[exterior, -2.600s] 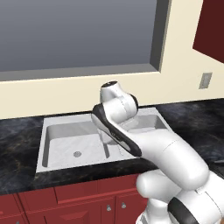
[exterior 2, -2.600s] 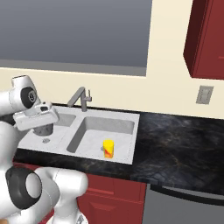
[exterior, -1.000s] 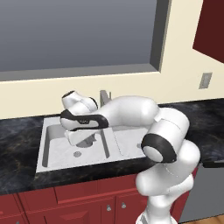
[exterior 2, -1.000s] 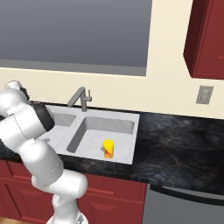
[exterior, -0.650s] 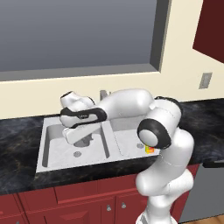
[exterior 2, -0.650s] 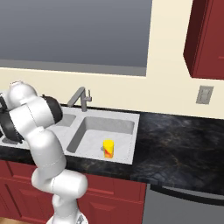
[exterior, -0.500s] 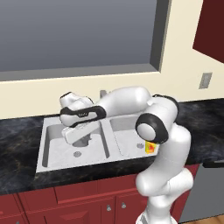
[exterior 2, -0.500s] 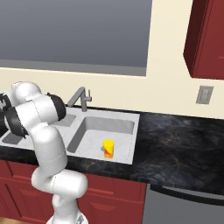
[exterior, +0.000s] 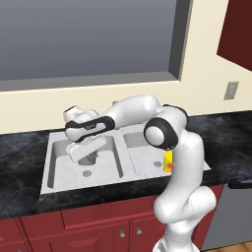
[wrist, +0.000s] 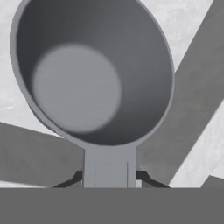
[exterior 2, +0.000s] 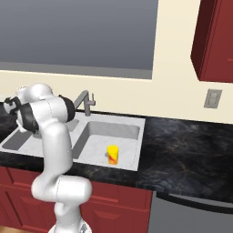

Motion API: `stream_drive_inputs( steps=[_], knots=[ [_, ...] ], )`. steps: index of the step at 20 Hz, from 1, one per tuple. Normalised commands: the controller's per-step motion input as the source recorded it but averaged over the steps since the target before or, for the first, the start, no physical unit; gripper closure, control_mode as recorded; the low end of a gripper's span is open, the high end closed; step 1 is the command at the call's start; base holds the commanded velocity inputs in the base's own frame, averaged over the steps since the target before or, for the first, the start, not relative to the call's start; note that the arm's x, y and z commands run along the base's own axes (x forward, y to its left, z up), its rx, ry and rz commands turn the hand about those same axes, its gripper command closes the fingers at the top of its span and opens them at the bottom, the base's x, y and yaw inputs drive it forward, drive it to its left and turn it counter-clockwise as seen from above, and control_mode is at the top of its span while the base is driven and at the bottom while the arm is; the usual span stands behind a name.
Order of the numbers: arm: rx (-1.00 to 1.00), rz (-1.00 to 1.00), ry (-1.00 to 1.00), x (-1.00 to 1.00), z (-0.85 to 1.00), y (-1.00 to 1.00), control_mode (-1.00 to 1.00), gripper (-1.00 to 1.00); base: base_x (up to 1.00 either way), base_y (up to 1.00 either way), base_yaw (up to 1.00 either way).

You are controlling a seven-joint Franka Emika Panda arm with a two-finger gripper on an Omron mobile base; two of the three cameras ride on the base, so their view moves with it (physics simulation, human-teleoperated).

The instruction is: Move any existing items from the left basin to the right basin for drying. Then move the measuring cup from the counter to the left basin of the sink for washing.

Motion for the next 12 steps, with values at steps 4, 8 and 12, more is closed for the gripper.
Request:
stream_drive_inputs(
  steps=[4, 8, 12],
  knots=[
    [-0.04, 0.0, 0.0, 0.25, -0.23, 0.1, -1.0, 1.0, 0.0, 0.0, 0.0],
    [-0.05, 0.0, 0.0, 0.2, -0.25, 0.02, -1.0, 1.0, 0.0, 0.0, 0.0],
    [-0.06, 0.0, 0.0, 0.18, -0.29, 0.05, -1.0, 1.0, 0.0, 0.0, 0.0]
  ],
)
